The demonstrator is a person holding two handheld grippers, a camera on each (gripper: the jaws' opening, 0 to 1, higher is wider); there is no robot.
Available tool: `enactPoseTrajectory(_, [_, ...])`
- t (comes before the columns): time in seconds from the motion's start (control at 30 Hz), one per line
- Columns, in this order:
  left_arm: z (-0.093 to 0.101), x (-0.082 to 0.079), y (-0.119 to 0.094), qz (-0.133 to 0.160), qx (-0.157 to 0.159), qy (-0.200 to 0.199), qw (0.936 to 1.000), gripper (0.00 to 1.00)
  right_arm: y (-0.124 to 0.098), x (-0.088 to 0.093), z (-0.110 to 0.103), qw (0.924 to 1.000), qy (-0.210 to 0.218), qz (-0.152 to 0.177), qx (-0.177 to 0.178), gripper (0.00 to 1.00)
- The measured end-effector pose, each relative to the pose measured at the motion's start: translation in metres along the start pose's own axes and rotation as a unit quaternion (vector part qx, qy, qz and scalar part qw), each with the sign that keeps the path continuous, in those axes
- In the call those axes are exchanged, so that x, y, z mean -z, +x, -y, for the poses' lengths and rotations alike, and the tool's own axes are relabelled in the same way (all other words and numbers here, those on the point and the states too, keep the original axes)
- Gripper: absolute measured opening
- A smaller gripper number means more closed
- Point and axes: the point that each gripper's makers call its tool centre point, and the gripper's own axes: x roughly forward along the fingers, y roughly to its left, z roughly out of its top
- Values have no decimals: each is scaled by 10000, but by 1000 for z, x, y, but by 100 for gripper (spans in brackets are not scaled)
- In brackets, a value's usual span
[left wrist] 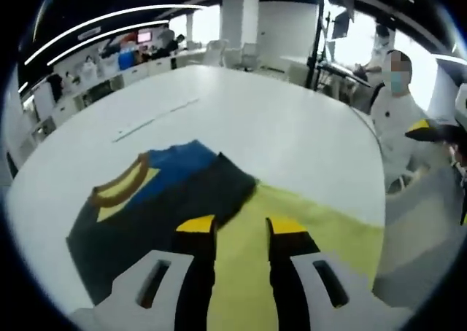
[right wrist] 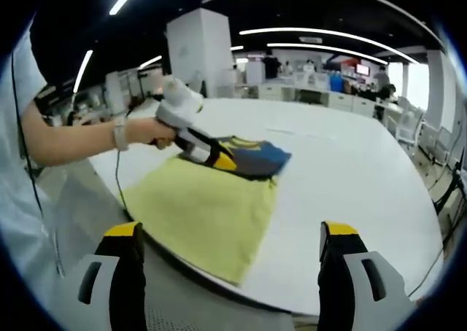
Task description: Fold the garment on the visible template until the final outline fits inside the template.
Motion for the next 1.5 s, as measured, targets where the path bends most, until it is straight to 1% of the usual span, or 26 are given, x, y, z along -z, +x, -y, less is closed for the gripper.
enactPoseTrajectory(0.07, [1, -2, -4, 47, -13, 50, 10000, 28, 1, 0, -1, 10000, -35, -16, -34, 100])
enactPoseTrajectory(0.13, [2, -4, -10, 124, -14, 15, 9999, 34, 1, -2, -2, 9999, -82, -15, -63, 100])
enactPoseTrajectory(0.2, [2, -6, -14, 208, -90, 80, 9997, 43, 2, -4, -1, 9999, -93, 4, -75, 100])
enactPoseTrajectory(0.23, [2, -6, -16, 223, -128, 117, 9996, 45, 2, -4, -1, 9999, -107, 4, -77, 100])
enactPoseTrajectory(0.33, [0, -2, -18, 180, -130, 83, 9997, 44, 3, -5, -3, 9998, -159, -8, -114, 100])
enactPoseTrajectory(0.53, [4, 3, -31, 167, -102, 37, 9998, 49, 3, -8, -6, 9996, -241, -13, -167, 100])
enactPoseTrajectory(0.57, [5, 3, -34, 180, -112, 42, 9998, 50, 3, -8, -6, 9995, -254, -18, -167, 100])
enactPoseTrajectory(0.67, [4, 4, -41, 215, -212, 90, 9995, 58, 3, -10, -5, 9994, -299, -20, -158, 100])
enactPoseTrajectory(0.77, [4, 4, -48, 250, -220, 61, 9994, 58, 2, -11, -7, 9993, -340, -17, -165, 100])
enactPoseTrajectory(0.87, [5, 5, -53, 259, -242, 89, 9993, 60, 2, -11, -9, 9991, -382, -40, -194, 100])
enactPoseTrajectory(0.97, [7, 7, -59, 304, -202, 31, 9993, 63, 3, -10, -11, 9989, -406, -58, -220, 100])
enactPoseTrajectory(1.1, [8, 11, -66, 266, -206, -85, 9994, 65, 3, -11, -13, 9988, -421, -63, -235, 100])
enactPoseTrajectory(1.3, [7, 17, -76, 246, -248, -137, 9993, 68, 3, -9, -14, 9985, -461, -114, -276, 100])
enactPoseTrajectory(1.43, [9, 21, -81, 188, -242, -120, 9995, 74, 4, -11, -15, 9985, -465, -86, -272, 100])
enactPoseTrajectory(1.5, [9, 22, -85, 196, -258, -148, 9994, 73, 4, -12, -16, 9985, -470, -77, -286, 100])
